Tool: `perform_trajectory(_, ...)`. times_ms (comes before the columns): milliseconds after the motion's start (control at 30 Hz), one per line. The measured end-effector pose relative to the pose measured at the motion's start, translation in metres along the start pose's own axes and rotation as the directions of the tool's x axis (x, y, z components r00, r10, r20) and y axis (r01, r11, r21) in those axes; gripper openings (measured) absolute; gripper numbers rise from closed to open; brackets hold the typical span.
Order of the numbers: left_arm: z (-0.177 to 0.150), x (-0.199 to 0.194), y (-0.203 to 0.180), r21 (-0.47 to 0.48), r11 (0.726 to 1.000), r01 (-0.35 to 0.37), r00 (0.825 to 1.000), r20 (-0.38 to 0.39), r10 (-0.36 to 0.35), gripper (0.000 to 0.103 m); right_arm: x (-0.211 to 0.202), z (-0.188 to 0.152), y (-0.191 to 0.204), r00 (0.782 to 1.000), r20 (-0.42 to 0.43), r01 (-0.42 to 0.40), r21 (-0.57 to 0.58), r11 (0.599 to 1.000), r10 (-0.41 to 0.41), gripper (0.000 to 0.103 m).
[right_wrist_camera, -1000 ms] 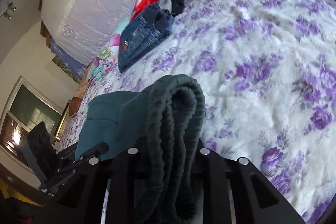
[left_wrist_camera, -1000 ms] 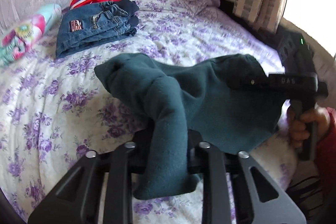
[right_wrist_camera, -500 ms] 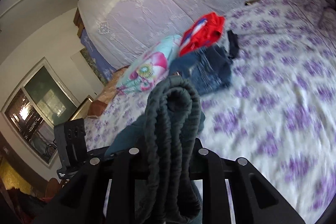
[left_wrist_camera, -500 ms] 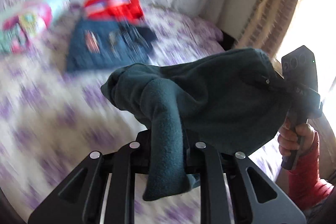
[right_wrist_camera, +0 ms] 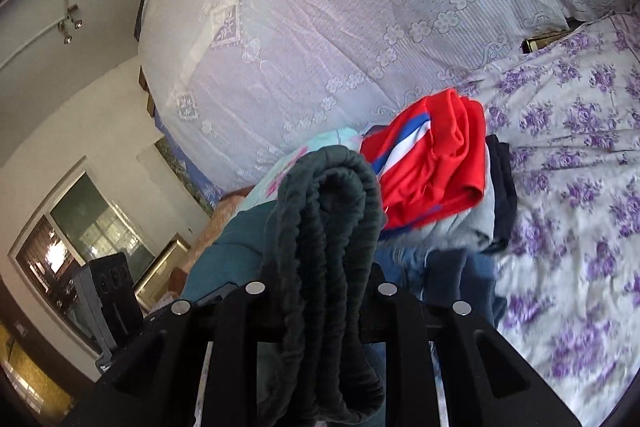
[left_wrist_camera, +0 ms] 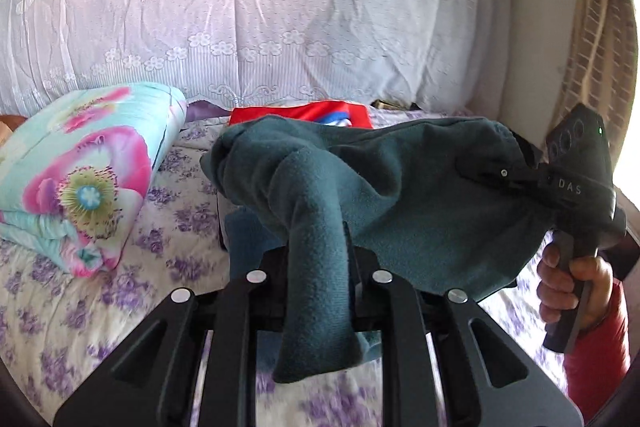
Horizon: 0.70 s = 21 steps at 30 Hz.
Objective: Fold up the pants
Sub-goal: 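Carry the sweatpants with the left gripper onto the blue jeans stack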
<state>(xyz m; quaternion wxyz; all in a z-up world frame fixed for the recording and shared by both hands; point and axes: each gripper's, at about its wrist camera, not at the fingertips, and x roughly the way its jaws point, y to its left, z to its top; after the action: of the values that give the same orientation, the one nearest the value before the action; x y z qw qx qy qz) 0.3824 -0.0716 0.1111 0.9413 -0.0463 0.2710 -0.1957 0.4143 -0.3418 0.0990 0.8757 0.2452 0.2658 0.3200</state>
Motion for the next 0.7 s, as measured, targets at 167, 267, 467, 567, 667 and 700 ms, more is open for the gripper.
perform_trajectory(167, 0.001, 0.037, 0.021, -0.047, 0.999, -0.007, 1.0, -0.03, 0.006, 0.017, 0.027, 0.003, -0.029, 1.0, 0.009, 0.014, 0.045, 0.999, -0.014, 0.021)
perform_trajectory(267, -0.013, 0.062, 0.033, -0.09, 0.996, -0.014, 0.997, -0.074, 0.007, 0.018, 0.049, -0.01, -0.057, 0.997, -0.025, 0.072, 0.097, 0.993, -0.069, 0.021)
perform_trajectory(467, -0.05, 0.111, 0.043, -0.105, 0.991, -0.083, 0.989, -0.134, 0.069, 0.043, 0.077, -0.039, -0.129, 0.995, -0.048, 0.094, 0.24, 0.966, -0.084, 0.032)
perform_trajectory(567, -0.051, 0.107, 0.034, -0.061, 0.991, -0.117, 0.988, -0.111, 0.11, 0.045, 0.073, -0.039, -0.13, 0.997, -0.048, 0.074, 0.227, 0.971, -0.065, 0.052)
perform_trajectory(667, -0.049, 0.097, 0.045, -0.153, 0.985, -0.082, 0.992, -0.107, 0.066, 0.046, 0.066, -0.038, -0.12, 0.987, -0.032, 0.16, 0.178, 0.971, -0.156, 0.074)
perform_trajectory(700, -0.046, 0.09, 0.048, -0.176, 0.982, -0.071, 0.994, -0.094, 0.055, 0.045, 0.062, -0.036, -0.113, 0.985, -0.022, 0.172, 0.154, 0.973, -0.17, 0.074)
